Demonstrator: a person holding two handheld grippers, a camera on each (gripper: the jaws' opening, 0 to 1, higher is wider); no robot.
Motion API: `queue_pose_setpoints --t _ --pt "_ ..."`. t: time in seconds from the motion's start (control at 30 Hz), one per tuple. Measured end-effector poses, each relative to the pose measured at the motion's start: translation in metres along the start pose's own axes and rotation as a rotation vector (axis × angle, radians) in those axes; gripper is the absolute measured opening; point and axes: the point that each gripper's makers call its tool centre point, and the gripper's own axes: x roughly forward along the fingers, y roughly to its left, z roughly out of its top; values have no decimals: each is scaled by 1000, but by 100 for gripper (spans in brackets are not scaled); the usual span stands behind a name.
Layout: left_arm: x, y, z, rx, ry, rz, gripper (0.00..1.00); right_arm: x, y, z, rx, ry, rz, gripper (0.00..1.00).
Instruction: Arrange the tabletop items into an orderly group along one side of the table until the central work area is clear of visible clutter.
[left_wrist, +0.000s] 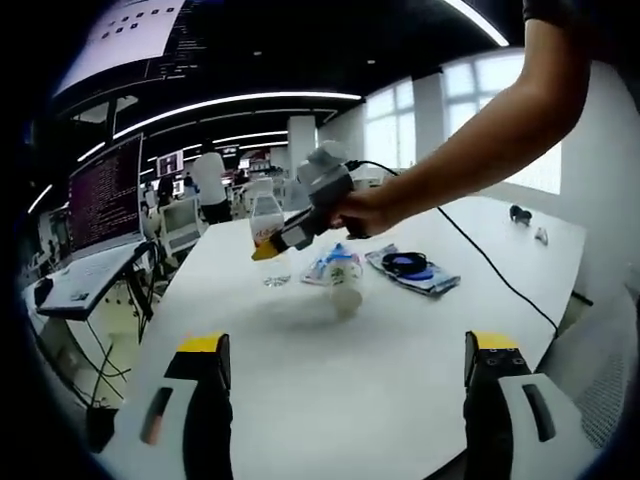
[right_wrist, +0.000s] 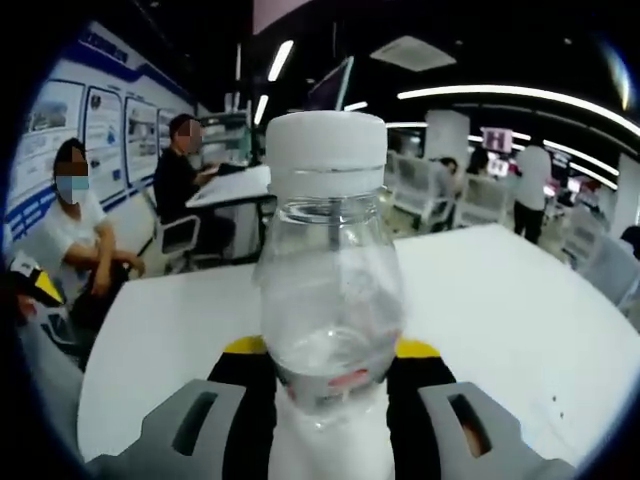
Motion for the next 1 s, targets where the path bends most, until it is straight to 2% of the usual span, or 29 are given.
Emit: queue_pose_setpoints --t 0.57,1.0 --pt "1 5 -3 -11 8 19 97 49 -22 -4 56 2 -17 39" --pt "1 8 -4 -24 10 29 96 63 -22 -8 63 -9 -5 39"
